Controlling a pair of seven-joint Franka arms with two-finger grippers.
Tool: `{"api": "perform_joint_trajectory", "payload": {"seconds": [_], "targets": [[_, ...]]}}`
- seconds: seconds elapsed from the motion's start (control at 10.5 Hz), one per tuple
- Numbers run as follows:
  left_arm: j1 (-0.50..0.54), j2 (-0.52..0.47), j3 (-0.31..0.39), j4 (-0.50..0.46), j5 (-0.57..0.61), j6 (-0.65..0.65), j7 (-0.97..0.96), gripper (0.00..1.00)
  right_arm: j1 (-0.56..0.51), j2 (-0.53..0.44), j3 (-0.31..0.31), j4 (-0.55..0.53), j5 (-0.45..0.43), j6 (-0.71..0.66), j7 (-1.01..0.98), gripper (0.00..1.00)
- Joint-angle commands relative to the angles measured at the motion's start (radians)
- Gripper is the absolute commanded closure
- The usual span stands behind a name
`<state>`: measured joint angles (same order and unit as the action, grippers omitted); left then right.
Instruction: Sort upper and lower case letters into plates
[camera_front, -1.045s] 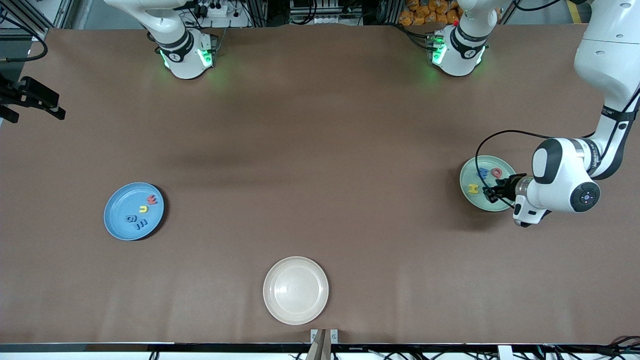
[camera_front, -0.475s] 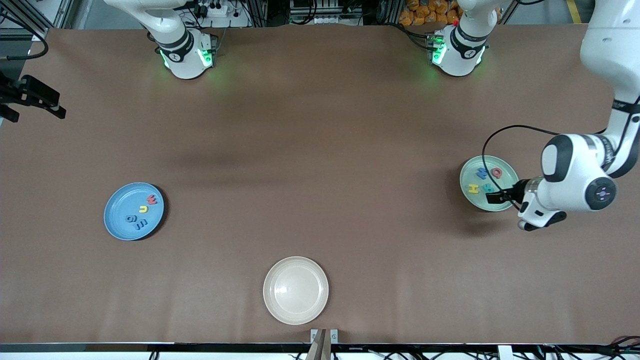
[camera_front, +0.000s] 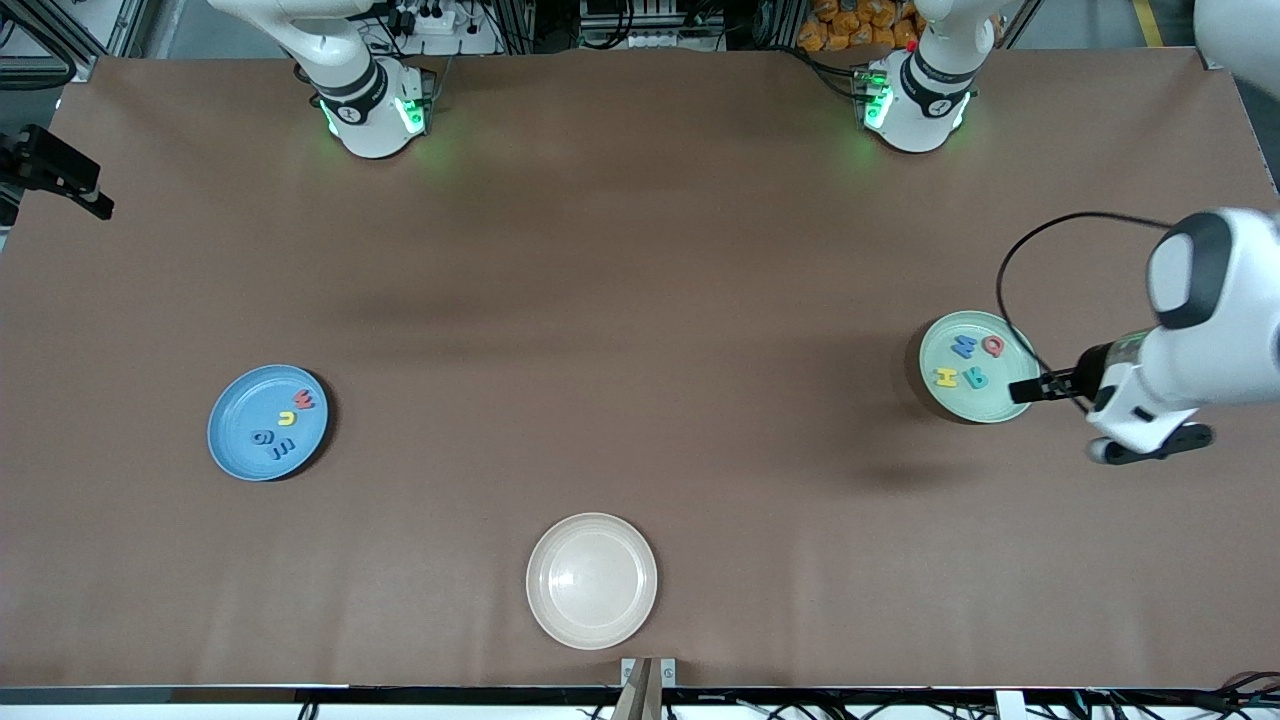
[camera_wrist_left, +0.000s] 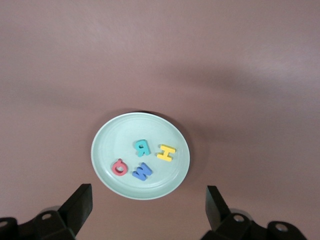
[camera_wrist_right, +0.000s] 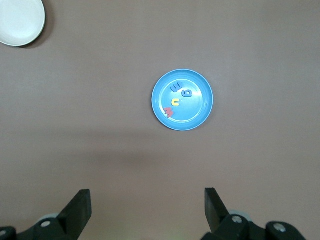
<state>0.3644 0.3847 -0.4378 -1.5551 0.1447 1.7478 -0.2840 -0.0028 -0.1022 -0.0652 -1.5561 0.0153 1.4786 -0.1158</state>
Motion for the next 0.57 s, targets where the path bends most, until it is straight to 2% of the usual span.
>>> {"api": "perform_joint_trajectory", "payload": {"seconds": [0.0,0.1,0.29,0.48], "targets": [[0.004,0.006,-0.007,0.097,0.009,-0.072,0.016,0.00,-0.006,-0.022,0.004,-0.010,-0.014,-0.024,-0.013,0.00],[-0.004,0.000,-0.001,0.145,0.000,-0.115,0.019,0.00,-0.005,-0.022,0.004,-0.009,-0.014,-0.024,-0.012,0.00],[-0.077,-0.117,0.043,0.141,-0.020,-0.119,0.017,0.00,-0.005,-0.021,0.004,-0.010,-0.014,-0.021,-0.012,0.00],[-0.200,-0.211,0.224,0.124,-0.109,-0.157,0.019,0.00,-0.005,-0.022,0.004,-0.010,-0.014,-0.023,-0.012,0.00]]}}
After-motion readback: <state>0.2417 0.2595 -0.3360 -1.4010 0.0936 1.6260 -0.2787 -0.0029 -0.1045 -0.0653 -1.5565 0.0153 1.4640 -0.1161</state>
